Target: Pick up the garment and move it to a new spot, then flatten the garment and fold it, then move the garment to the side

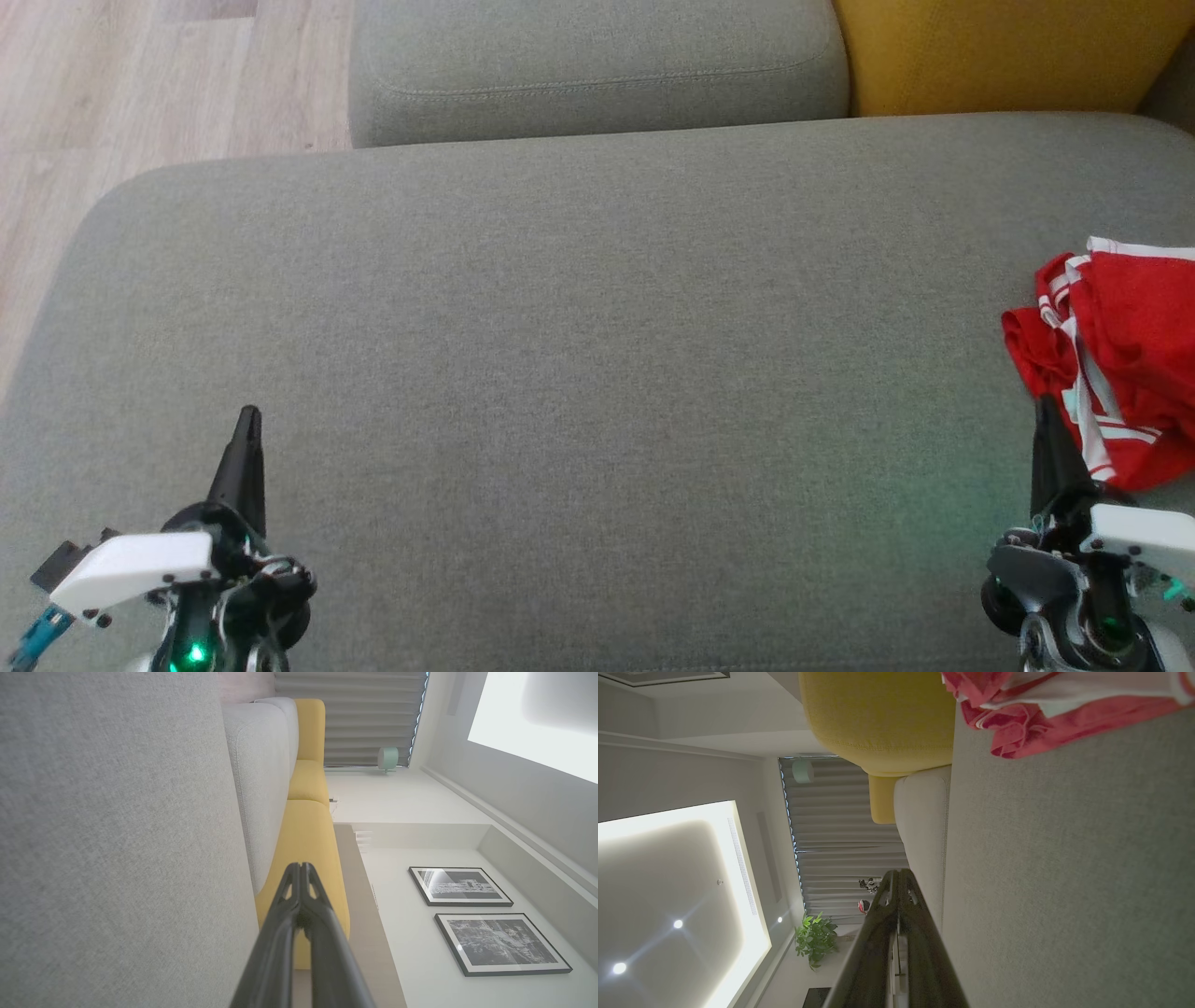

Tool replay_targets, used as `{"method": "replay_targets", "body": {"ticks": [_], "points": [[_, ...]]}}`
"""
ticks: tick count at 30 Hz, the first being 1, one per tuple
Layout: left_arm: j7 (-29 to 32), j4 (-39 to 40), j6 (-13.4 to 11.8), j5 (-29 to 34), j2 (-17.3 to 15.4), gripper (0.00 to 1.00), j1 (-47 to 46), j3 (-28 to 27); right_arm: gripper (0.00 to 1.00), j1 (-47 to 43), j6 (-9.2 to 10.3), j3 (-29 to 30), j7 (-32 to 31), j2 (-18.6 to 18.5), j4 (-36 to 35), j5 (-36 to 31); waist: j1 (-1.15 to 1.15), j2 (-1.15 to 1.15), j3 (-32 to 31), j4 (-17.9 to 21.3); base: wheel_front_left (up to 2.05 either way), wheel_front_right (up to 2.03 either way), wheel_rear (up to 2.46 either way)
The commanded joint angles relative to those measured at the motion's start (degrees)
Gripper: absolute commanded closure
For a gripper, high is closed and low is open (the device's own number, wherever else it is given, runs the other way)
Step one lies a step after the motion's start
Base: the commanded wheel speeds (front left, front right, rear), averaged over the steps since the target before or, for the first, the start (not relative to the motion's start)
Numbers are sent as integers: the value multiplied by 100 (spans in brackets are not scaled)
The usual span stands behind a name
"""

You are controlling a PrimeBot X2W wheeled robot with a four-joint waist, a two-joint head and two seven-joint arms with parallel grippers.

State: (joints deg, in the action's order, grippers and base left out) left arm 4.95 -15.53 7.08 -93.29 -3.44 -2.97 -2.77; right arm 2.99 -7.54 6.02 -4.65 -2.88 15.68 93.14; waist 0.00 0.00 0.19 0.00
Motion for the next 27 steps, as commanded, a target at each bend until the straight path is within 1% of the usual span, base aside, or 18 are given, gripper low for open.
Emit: {"method": "replay_targets", "body": {"ticks": [1, 27], "points": [[34, 154, 41, -11, -52, 100, -309, -225, 100, 305, 5, -102, -61, -110, -175, 30, 0, 0, 0, 0, 0, 0, 0], [68, 152, 41, 24, -22, 100, -312, -268, 100, 309, 5, -59, -95, -80, -172, -6, 0, 0, -1, 0, 0, 0, 0]]}}
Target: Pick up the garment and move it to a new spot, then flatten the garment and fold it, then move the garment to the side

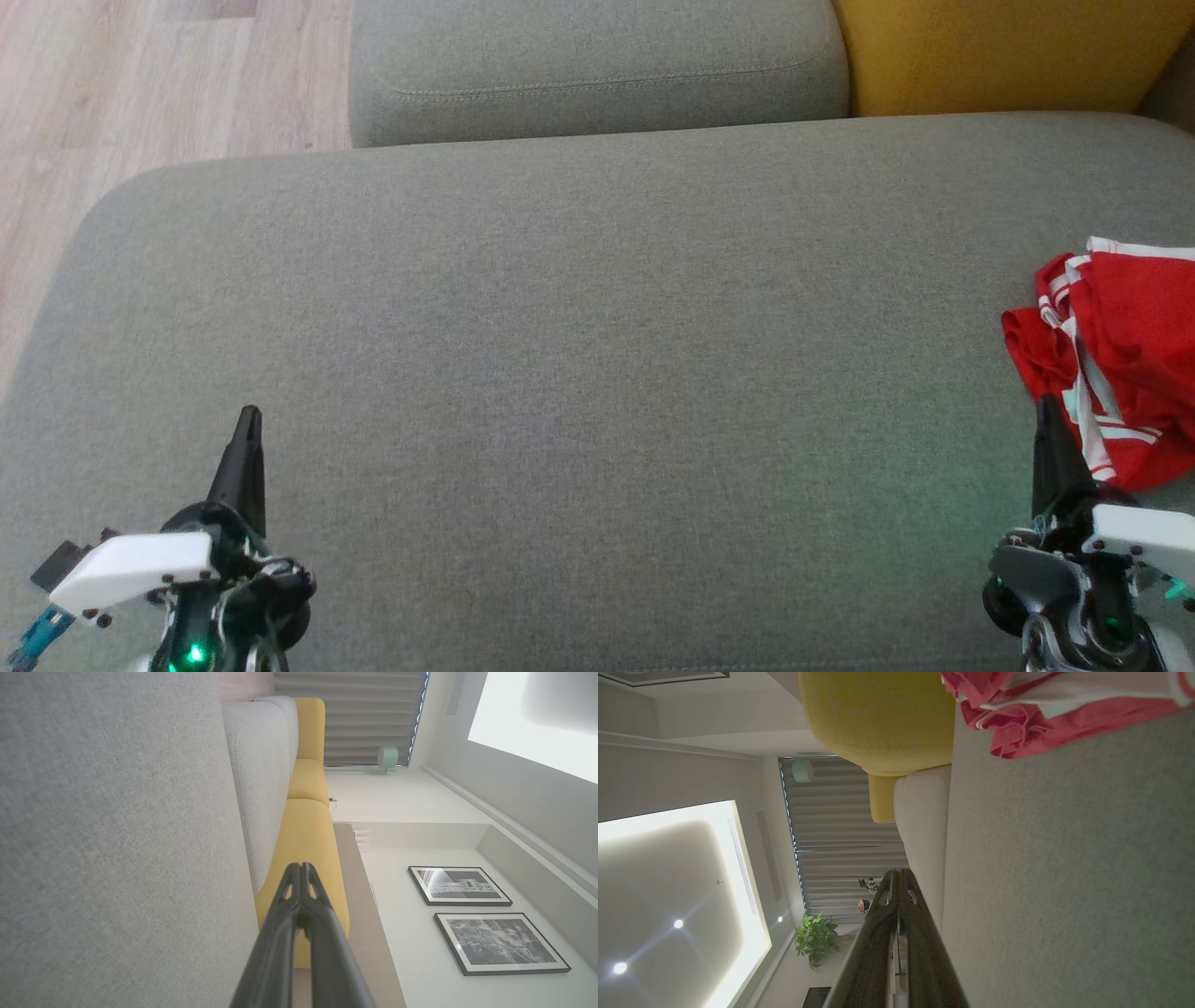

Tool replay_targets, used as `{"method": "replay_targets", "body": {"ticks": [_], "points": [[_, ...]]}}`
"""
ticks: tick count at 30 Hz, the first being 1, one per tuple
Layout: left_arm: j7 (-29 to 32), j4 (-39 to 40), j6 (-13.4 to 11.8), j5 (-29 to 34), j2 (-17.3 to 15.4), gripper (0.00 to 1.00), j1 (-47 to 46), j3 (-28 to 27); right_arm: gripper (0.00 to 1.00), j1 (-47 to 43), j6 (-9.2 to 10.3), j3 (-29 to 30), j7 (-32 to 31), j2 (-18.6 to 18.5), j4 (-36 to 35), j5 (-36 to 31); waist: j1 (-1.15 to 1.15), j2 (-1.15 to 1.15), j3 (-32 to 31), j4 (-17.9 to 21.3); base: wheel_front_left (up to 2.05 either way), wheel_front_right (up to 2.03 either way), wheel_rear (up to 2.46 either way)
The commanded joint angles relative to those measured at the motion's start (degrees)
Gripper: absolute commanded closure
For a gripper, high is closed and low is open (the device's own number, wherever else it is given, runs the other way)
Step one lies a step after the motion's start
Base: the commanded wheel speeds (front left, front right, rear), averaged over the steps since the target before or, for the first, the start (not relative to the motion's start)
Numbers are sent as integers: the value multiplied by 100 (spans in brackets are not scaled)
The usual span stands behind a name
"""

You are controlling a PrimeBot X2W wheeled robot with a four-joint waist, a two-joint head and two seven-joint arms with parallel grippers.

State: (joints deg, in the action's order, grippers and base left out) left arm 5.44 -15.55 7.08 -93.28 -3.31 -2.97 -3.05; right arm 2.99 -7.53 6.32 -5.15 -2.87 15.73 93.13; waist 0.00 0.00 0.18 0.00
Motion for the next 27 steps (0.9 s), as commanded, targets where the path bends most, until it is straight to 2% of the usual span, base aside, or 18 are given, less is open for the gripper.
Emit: {"method": "replay_targets", "body": {"ticks": [1, 27], "points": [[20, 154, 41, 24, -34, 100, -312, -242, 100, 309, 4, -88, -47, -80, -176, -6, 0, 0, 0, 0, 0, 0, 0], [47, 153, 41, 52, -10, 100, -315, -276, 100, 312, 4, -53, -75, -55, -174, -36, 0, 0, 0, 0, 0, 0, 0]]}}
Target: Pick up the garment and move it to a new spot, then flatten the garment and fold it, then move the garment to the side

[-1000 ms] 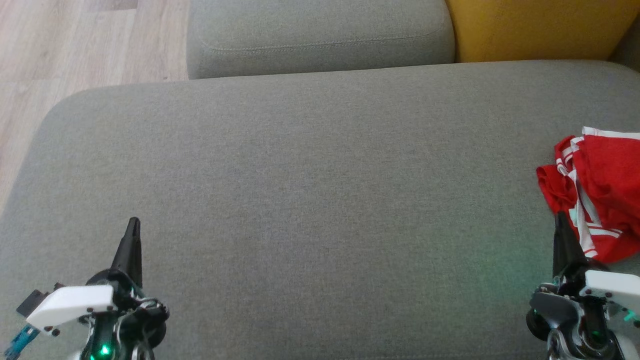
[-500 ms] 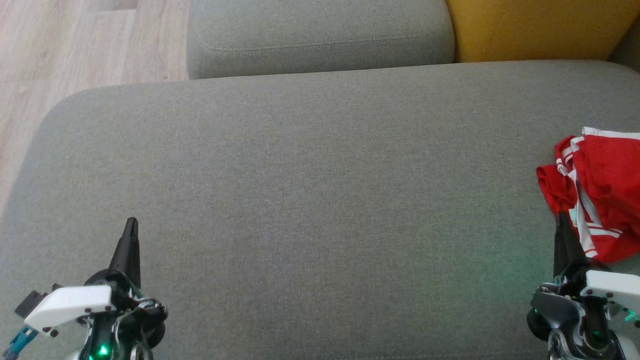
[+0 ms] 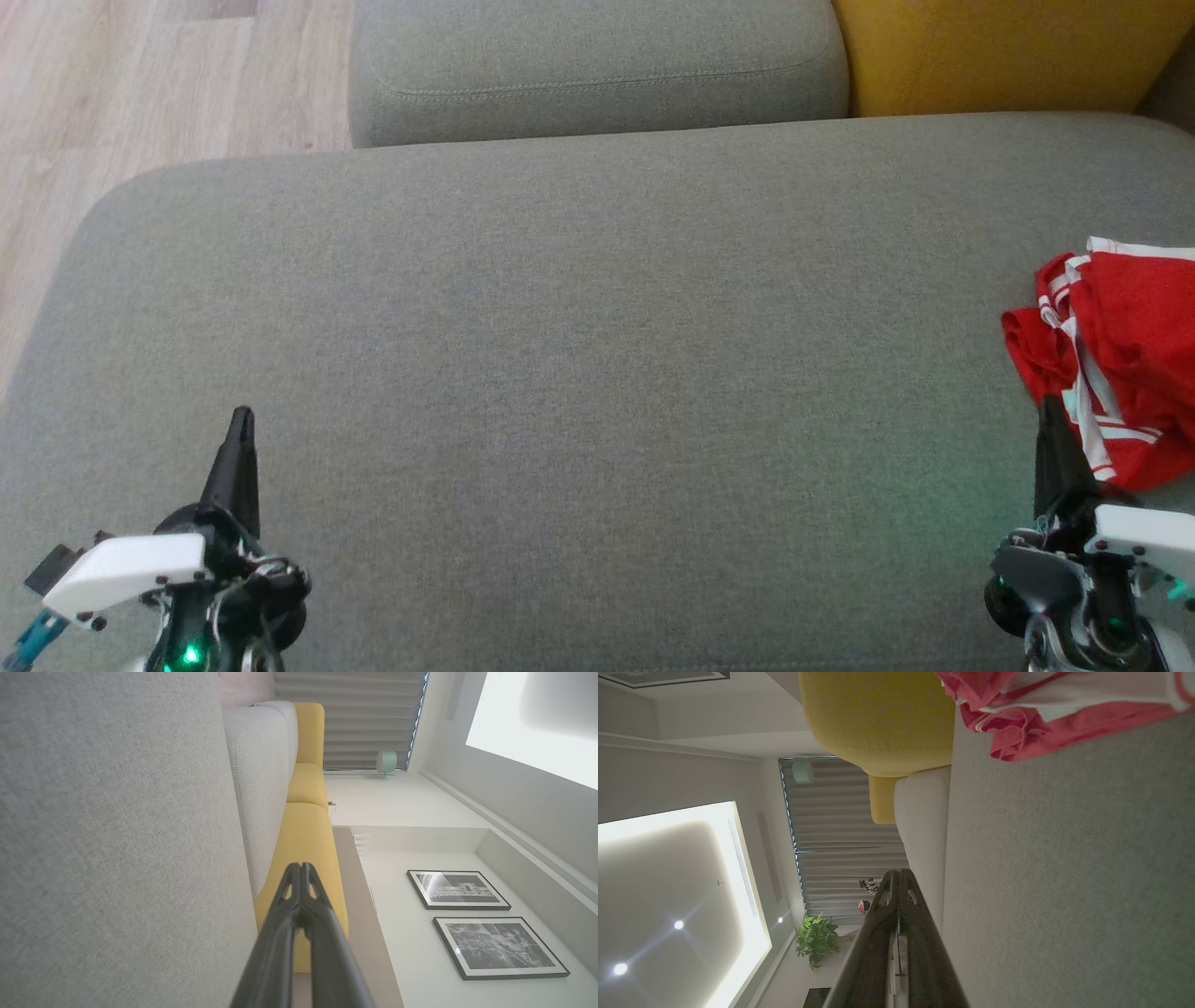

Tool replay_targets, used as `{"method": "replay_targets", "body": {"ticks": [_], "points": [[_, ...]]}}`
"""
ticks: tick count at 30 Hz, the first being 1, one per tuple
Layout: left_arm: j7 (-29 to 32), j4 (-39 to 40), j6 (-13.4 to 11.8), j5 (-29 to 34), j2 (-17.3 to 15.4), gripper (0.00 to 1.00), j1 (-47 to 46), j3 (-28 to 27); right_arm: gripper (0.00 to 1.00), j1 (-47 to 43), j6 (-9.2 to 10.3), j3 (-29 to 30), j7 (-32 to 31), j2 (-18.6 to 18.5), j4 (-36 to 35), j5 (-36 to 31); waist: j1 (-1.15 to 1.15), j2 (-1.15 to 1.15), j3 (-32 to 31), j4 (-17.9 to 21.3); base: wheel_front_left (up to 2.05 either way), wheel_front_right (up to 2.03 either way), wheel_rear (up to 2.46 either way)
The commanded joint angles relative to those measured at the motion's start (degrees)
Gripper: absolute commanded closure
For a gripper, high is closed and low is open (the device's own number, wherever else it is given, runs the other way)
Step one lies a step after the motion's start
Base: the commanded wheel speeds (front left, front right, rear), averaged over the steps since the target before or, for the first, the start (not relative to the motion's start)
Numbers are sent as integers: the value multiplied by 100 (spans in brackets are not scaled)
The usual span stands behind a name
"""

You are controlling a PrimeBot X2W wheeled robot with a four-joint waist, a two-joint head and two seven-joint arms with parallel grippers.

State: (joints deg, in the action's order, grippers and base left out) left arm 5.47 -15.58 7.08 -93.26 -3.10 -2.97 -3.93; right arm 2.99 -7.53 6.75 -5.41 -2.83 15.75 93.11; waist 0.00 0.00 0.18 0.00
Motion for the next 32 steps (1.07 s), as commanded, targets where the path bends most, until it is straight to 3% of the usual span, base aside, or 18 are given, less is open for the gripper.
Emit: {"method": "replay_targets", "body": {"ticks": [1, 32], "points": [[46, 156, 41, 51, -30, 100, -315, -189, 100, 312, 4, -95, -50, -59, -176, -34, 0, 0, 0, 0, 0, 0, 0], [68, 155, 41, 74, -11, 100, -318, -216, 100, 315, 4, -67, -72, -40, -175, -58, 0, 0, 0, 0, 0, 0, 0]]}}
